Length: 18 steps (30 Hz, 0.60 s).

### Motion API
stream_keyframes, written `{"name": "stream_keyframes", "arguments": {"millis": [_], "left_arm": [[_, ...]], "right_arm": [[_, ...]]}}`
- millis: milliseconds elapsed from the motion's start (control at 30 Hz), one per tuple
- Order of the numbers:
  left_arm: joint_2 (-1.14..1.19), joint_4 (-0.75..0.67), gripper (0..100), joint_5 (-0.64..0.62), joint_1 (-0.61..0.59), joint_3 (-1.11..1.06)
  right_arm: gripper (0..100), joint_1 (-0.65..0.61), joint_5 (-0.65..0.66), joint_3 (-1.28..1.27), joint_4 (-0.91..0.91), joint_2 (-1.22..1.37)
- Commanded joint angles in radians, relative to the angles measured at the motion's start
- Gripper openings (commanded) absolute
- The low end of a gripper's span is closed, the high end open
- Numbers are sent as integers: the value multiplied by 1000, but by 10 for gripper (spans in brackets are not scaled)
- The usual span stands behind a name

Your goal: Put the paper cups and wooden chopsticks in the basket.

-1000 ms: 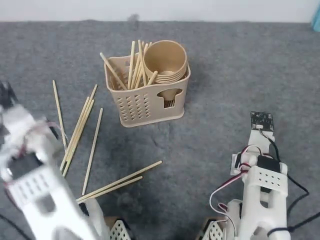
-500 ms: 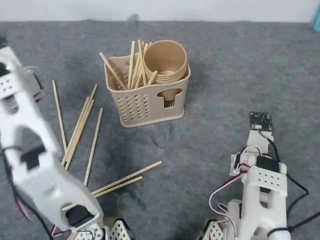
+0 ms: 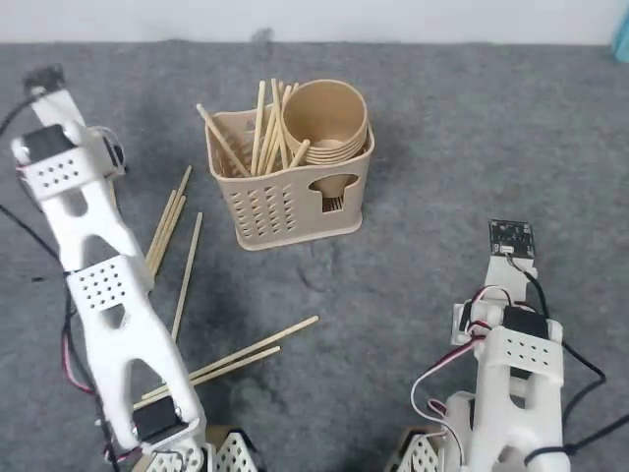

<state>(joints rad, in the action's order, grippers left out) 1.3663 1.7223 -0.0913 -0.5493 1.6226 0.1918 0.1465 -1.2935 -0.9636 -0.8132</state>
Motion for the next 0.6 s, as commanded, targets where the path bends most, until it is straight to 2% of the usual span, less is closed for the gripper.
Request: {"name": "stream_keyframes", "arguments": {"millis": [0,167,567], "left_arm": [[31,-58,197,-6,5,50],[94,-127,194,-6,2,50],[129,-118,195,-29,8,50]], "right_arm": [[9,-10,34,6,13,-28],[9,-10,37,6,12,-28],[9,-10,38,6,10,-28]]}}
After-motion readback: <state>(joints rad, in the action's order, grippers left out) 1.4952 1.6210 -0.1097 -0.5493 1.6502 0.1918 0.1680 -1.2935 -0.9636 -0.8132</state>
